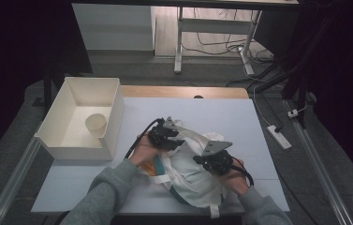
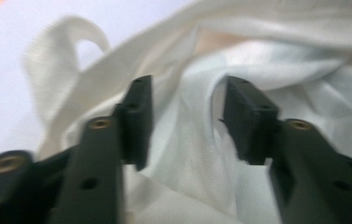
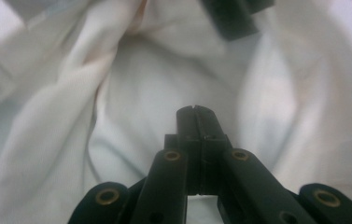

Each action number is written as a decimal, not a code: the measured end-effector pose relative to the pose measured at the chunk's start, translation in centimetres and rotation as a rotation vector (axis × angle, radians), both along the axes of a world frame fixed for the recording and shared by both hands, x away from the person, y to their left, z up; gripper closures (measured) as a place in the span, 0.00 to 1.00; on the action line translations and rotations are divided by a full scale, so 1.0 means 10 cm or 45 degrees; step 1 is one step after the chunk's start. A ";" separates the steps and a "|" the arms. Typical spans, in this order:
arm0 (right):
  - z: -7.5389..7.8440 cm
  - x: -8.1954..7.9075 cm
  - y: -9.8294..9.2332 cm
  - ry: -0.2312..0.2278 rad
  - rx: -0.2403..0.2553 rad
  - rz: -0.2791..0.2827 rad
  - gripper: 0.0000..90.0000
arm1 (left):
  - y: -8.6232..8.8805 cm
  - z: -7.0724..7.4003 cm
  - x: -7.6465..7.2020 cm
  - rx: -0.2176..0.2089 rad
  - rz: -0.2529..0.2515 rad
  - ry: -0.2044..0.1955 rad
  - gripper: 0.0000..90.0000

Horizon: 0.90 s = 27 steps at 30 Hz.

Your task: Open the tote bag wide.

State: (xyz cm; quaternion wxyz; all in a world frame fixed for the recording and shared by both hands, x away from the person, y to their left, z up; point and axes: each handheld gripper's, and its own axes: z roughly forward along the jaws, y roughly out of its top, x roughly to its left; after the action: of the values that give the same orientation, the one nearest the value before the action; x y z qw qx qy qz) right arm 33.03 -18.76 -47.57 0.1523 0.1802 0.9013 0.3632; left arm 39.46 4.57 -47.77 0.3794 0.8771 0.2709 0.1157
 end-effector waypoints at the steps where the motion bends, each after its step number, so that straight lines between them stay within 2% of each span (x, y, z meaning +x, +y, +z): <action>1: 0.01 -0.01 -0.02 -0.022 0.026 -0.007 1.00 | 0.01 0.02 -0.01 -0.010 0.003 0.002 0.52; 3: 0.03 -0.01 -0.05 -0.042 0.055 -0.015 1.00 | 0.04 0.08 -0.03 -0.029 0.000 0.008 0.46; 6: 0.05 0.01 -0.09 -0.025 0.086 -0.025 0.86 | 0.07 0.14 -0.08 -0.050 -0.006 0.009 0.43; 14: 0.08 0.06 -0.17 -0.019 0.162 -0.064 0.65 | 0.18 0.27 -0.14 -0.104 -0.029 0.022 0.39; 20: 0.13 0.08 -0.25 -0.028 0.258 -0.078 0.59 | 0.33 0.51 -0.26 -0.148 -0.056 0.000 0.36; 27: 0.13 0.08 -0.26 -0.026 0.246 -0.084 0.56 | 0.49 0.71 -0.37 -0.168 -0.034 -0.044 0.34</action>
State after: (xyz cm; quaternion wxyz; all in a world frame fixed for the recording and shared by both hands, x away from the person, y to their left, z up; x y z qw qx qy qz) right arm 33.86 -21.39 -46.31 0.1552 0.2201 0.8542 0.4448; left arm 35.73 9.52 -40.66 0.4424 0.8516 0.2598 0.1076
